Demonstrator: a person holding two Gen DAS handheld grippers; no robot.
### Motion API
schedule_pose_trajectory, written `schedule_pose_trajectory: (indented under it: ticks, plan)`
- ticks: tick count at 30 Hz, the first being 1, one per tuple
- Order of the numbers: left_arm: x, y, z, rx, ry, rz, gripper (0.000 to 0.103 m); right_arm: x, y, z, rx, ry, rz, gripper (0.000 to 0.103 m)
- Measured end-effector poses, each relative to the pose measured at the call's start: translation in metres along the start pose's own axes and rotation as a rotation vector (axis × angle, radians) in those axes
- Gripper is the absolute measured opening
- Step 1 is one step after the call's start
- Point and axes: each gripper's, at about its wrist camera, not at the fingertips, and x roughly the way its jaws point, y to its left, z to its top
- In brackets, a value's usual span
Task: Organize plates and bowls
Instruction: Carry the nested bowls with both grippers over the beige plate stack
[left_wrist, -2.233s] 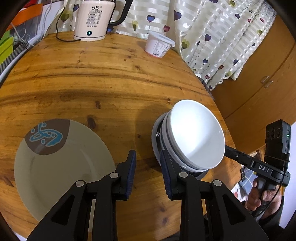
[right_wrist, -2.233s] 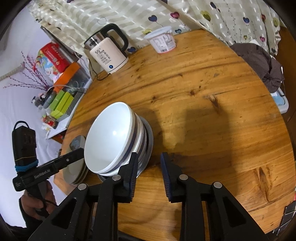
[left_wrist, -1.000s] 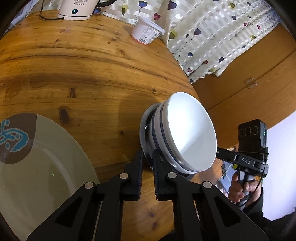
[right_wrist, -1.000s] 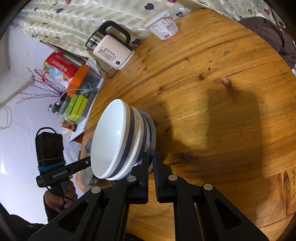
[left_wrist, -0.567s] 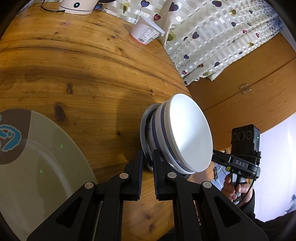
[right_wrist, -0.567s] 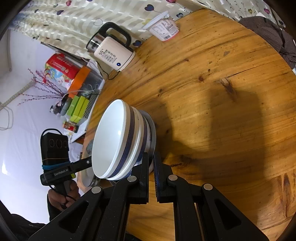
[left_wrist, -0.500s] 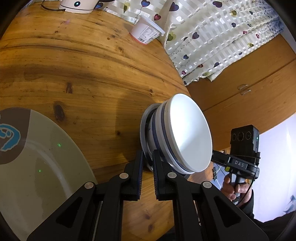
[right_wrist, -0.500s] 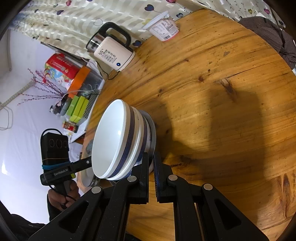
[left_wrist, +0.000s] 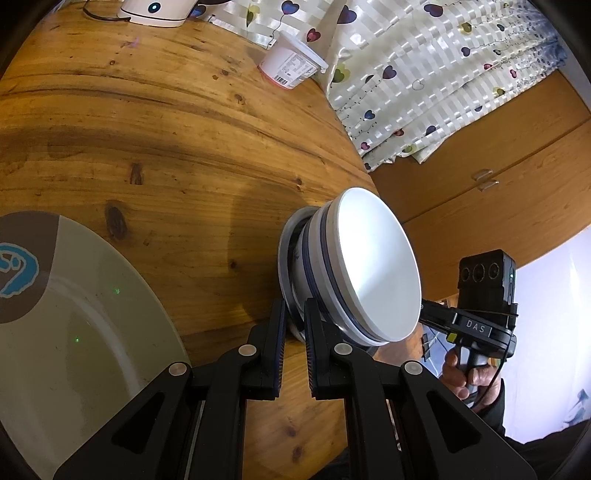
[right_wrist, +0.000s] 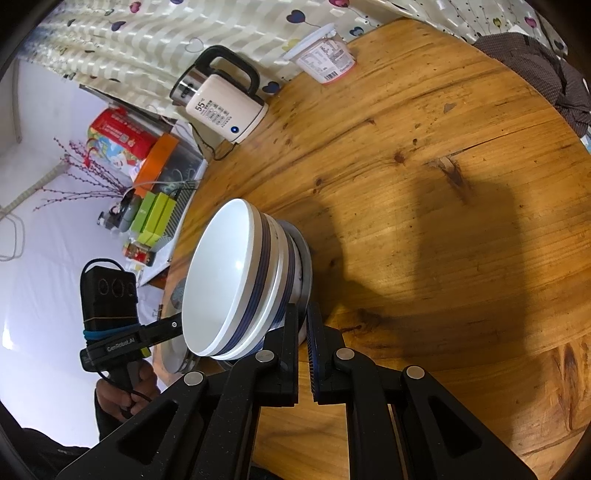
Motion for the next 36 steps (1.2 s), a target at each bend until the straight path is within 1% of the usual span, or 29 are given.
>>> schedule_pose_trajectory:
  ticks: [9, 19, 36]
  plan:
    - [-0.005, -0.002, 0.001, 0.007, -0.011, 0.005, 0.009, 0.000, 0.002, -0.001, -0.009, -0.005, 0.003, 0.007]
    - [-0.020, -0.004, -0.001, 0.014, -0.041, 0.009, 0.009, -0.001, 0.016, 0.002, -0.035, -0.009, 0.009, 0.007]
    - [-0.066, 0.008, -0.011, -0.010, -0.120, 0.048, 0.009, 0.017, 0.059, 0.007, -0.111, 0.021, 0.040, 0.007]
